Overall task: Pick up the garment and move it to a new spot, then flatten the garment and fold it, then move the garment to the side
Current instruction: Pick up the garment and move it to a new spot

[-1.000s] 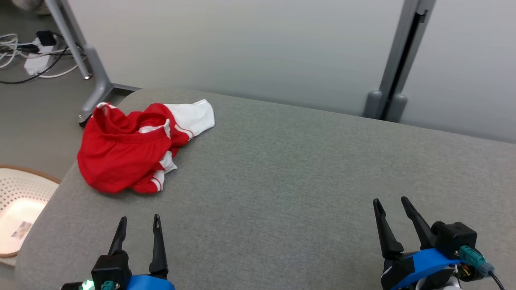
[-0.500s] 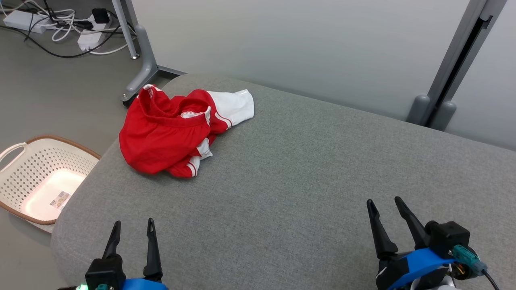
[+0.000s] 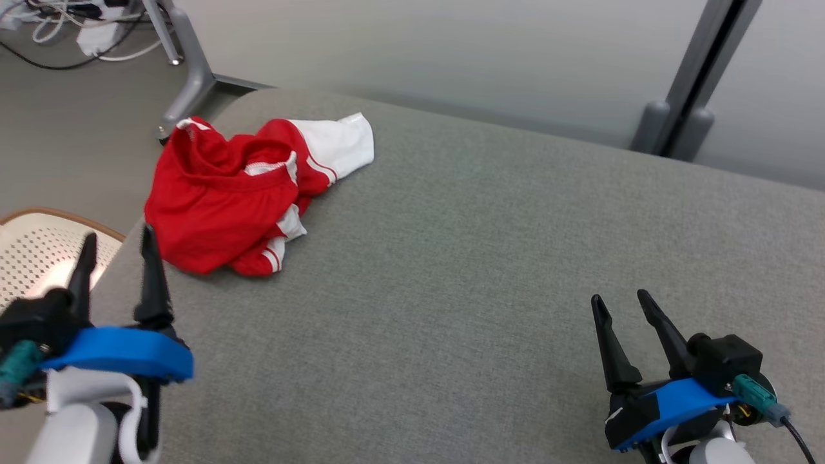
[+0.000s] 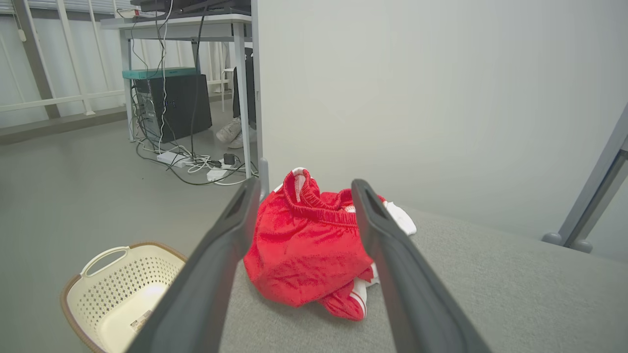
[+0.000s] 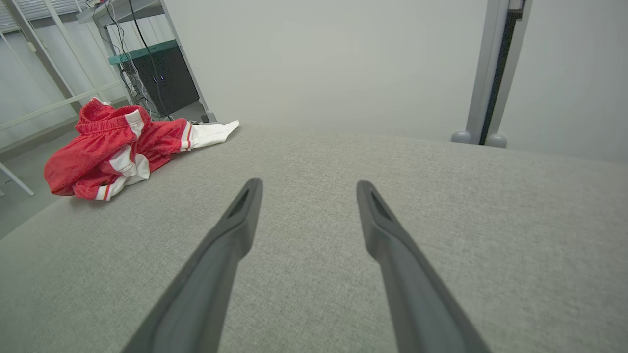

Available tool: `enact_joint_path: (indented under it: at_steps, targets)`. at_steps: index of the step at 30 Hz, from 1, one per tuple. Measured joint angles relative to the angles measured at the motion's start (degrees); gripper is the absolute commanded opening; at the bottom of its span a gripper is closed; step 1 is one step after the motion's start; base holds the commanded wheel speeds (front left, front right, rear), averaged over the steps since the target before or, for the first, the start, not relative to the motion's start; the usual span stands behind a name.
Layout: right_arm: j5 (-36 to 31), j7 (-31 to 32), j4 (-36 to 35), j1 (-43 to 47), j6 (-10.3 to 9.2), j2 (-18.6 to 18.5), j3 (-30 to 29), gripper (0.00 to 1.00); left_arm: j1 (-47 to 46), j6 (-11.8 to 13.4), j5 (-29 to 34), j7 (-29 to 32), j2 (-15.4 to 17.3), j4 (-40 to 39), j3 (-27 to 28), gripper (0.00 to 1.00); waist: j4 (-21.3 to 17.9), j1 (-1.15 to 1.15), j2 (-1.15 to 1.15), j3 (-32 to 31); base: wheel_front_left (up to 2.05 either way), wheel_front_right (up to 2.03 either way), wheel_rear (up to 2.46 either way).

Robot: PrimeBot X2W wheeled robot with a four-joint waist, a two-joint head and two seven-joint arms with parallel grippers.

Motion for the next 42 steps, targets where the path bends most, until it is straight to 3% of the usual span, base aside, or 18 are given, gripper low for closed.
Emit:
enact_joint_path:
  at_steps: [7, 12, 19, 25, 26, 27, 28, 29, 36, 42]
  targets:
    - [-1.2, 0.7, -2.8, -2.9, 0.0, 0.0, 0.0, 1.0, -11.9, -3.5, -7.9, 10.2, 5.3, 4.7, 5.3, 1.0, -5.0, 0.02, 0.0, 7.6, 0.0, 0.0, 0.0]
    - [-2.0, 1.0, -4.5, -5.2, 0.01, 0.0, 0.7, 1.0, -18.5, -4.5, -12.2, 17.8, 8.9, 10.9, 7.9, 1.0, -9.6, 0.02, 0.0, 13.4, 0.0, 0.0, 0.0]
    - [-1.8, 0.8, -5.8, -7.5, 0.01, 0.0, 0.9, 1.0, -21.0, -1.8, -16.6, 29.7, 12.5, 17.2, 10.3, 1.0, -15.7, 0.02, 0.0, 19.4, 0.0, 0.0, 0.0]
    - [-1.3, -0.1, -6.0, -8.9, 0.01, 0.0, 0.4, 1.0, -20.9, 1.4, -17.0, 39.8, 15.5, 19.9, 9.3, 1.0, -19.4, 0.01, 0.0, 22.7, 0.0, 0.0, 0.0]
    - [-1.2, -0.3, -5.9, -9.1, 0.0, 0.0, 0.4, 1.0, -20.8, 2.1, -17.3, 41.4, 15.8, 20.1, 9.3, 0.92, -19.8, 0.01, 0.0, 22.8, 0.0, 0.0, 0.0]
    - [-0.9, -0.4, -5.7, -9.2, 0.01, 0.0, 0.4, 1.0, -20.7, 2.7, -17.5, 42.6, 16.1, 20.1, 9.2, 0.49, -20.1, 0.01, 0.0, 22.8, 0.0, 0.0, 0.0]
    - [-0.8, -0.6, -5.6, -9.3, 0.01, 0.0, 0.2, 1.0, -20.4, 3.0, -17.4, 43.1, 16.4, 19.7, 9.1, 0.2, -20.3, 0.0, 0.0, 22.7, 0.0, 0.0, 0.0]
    - [-0.7, -0.9, -5.3, -9.3, 0.01, 0.0, 0.1, 1.0, -20.2, 3.1, -17.3, 43.4, 16.7, 19.5, 9.0, 0.0, -20.5, 0.0, 0.0, 22.6, 0.0, 0.0, 0.0]
    - [0.2, -2.1, -2.9, -9.2, 0.0, 0.0, 0.5, 1.0, -18.7, 2.9, -16.4, 42.9, 18.4, 14.9, 9.0, 0.0, -19.2, 0.01, 0.0, 18.1, 0.0, 0.0, 0.0]
    - [1.7, -3.1, -0.7, -8.7, 0.01, 0.0, 1.3, 1.0, -20.2, 1.2, -15.3, 41.7, 21.3, 9.5, 8.9, 0.0, -17.9, -0.01, 0.0, 11.5, 0.0, 0.0, 0.0]
